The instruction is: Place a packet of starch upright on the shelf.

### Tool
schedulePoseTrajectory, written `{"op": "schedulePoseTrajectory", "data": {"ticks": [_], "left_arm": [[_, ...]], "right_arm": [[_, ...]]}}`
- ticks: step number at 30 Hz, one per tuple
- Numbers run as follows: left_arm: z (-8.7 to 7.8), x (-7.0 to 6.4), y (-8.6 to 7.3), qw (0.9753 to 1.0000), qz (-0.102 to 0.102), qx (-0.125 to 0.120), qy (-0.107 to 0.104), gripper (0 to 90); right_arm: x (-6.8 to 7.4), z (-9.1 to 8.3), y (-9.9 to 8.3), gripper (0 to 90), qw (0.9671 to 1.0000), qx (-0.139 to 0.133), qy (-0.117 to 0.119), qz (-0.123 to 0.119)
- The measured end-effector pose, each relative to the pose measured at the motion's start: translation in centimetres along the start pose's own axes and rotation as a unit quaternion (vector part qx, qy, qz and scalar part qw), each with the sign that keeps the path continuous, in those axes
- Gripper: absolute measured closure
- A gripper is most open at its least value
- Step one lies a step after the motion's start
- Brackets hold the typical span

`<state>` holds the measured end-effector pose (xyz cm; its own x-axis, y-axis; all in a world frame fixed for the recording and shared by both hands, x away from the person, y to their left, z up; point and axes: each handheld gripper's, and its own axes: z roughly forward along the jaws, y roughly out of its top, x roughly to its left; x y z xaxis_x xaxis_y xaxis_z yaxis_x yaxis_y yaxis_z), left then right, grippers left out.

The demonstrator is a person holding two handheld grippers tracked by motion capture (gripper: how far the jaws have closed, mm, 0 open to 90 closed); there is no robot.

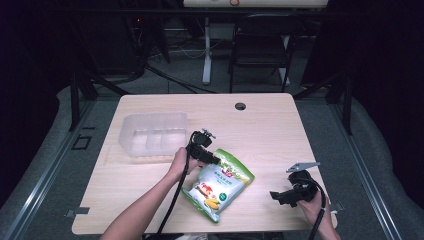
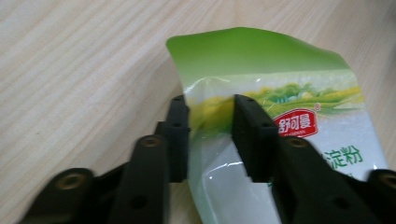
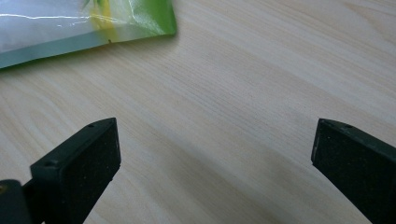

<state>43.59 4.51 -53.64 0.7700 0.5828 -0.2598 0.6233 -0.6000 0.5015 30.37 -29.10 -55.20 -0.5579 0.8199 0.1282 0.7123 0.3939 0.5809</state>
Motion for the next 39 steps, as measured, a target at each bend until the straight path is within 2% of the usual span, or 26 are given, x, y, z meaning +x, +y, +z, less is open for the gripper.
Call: {"op": "schedulePoseTrajectory", "data": {"ticks": [5,9,16,17,22,27,29,31,32,33,37,39], "left_arm": [[-0.3,-0.4,-0.7,0.9997,0.018,-0.009,0.012,89.5],[-0.9,-0.3,-1.5,0.9994,0.016,-0.022,0.020,90.0],[-2.9,0.6,-4.3,0.9981,-0.022,-0.051,0.025,90.0],[-3.2,0.7,-4.7,0.9981,-0.021,-0.050,0.027,90.0],[-4.6,1.3,-6.7,0.9976,-0.039,-0.055,0.014,90.0],[-5.3,1.7,-7.9,0.9973,-0.046,-0.057,0.008,89.5],[-5.3,1.8,-8.0,0.9971,-0.050,-0.058,0.006,83.4],[-5.2,2.0,-8.0,0.9971,-0.052,-0.056,0.002,69.1],[-4.9,2.1,-7.9,0.9971,-0.054,-0.053,-0.002,69.1],[-4.6,2.2,-7.7,0.9969,-0.058,-0.051,-0.009,57.2],[-3.9,2.4,-7.0,0.9964,-0.063,-0.052,-0.025,48.0],[-3.5,2.5,-6.7,0.9962,-0.064,-0.051,-0.030,47.3]], "right_arm": [[0.0,0.0,0.0,0.9,1.0000,0.000,0.000,-0.001],[0.0,0.0,0.0,0.9,1.0000,-0.001,0.000,-0.001],[0.0,0.0,0.0,0.9,1.0000,0.001,0.002,-0.003],[0.1,0.1,0.0,0.9,1.0000,0.000,0.000,0.000],[0.1,0.1,0.0,0.9,1.0000,-0.002,0.004,0.002],[0.1,0.1,0.1,0.8,1.0000,0.003,0.000,-0.001],[0.2,0.1,0.1,0.8,1.0000,0.001,0.003,0.001],[0.2,0.1,0.1,0.9,1.0000,0.001,0.002,0.001],[0.2,0.1,0.1,0.8,1.0000,0.001,0.002,0.001],[0.2,0.1,0.1,0.8,1.0000,0.000,0.002,0.001],[0.1,0.1,0.1,0.8,1.0000,0.003,0.001,-0.001],[0.1,0.1,0.1,0.9,1.0000,0.002,0.000,-0.001]]}}
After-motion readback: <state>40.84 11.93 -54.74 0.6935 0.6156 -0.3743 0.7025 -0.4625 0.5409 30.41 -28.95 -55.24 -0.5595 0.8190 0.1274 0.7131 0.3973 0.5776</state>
